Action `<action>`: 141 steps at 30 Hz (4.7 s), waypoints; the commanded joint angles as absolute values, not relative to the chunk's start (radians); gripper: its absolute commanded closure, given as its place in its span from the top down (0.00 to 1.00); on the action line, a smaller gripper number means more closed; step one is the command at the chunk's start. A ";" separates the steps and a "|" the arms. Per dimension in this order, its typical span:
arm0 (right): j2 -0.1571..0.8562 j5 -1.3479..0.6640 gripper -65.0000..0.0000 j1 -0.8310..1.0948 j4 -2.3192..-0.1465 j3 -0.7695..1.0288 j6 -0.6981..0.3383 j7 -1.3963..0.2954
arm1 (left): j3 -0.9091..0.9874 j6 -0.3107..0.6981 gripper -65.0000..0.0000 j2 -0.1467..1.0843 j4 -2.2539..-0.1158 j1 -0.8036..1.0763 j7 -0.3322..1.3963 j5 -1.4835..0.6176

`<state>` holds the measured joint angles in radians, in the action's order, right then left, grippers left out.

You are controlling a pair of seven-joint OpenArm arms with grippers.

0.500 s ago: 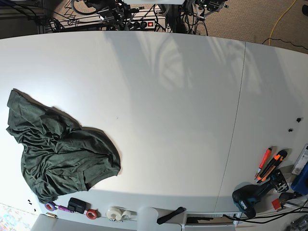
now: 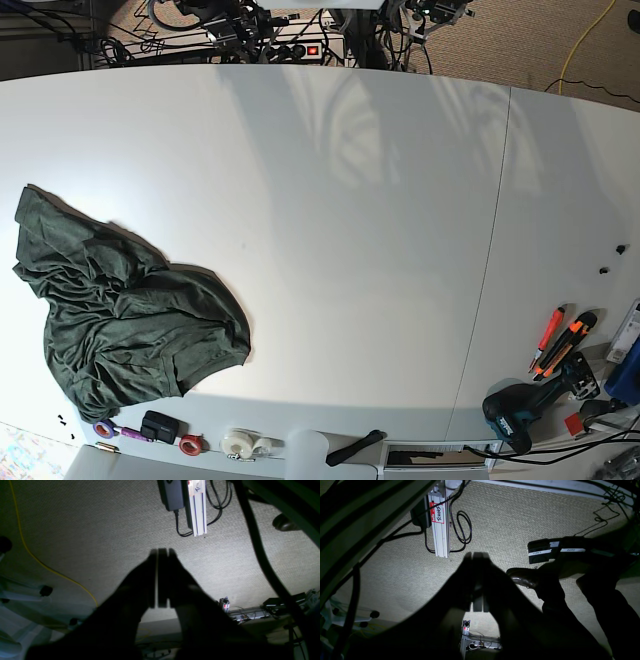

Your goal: Layout the t-shirt on the table in an organized manner, then fold the t-shirt properly

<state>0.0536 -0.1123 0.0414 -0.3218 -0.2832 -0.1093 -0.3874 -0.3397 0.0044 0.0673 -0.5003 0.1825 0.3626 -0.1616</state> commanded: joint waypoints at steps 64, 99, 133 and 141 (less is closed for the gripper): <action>0.280 -0.430 0.00 0.676 -2.009 0.727 -0.311 -0.263 | 0.064 0.469 0.00 0.534 -2.207 0.608 0.333 -0.495; 0.179 0.380 0.54 -0.157 -1.419 -0.037 -0.207 -0.271 | -0.265 0.340 0.27 0.266 -1.575 -0.133 0.315 -0.239; -0.027 0.334 0.60 -0.561 -0.758 -0.058 0.089 -0.363 | -0.265 0.337 0.35 0.269 -1.575 -0.133 0.316 -0.265; -0.022 0.321 0.31 -0.528 -0.757 -0.058 0.073 -0.340 | -0.265 0.337 0.35 0.269 -1.575 -0.133 0.315 -0.266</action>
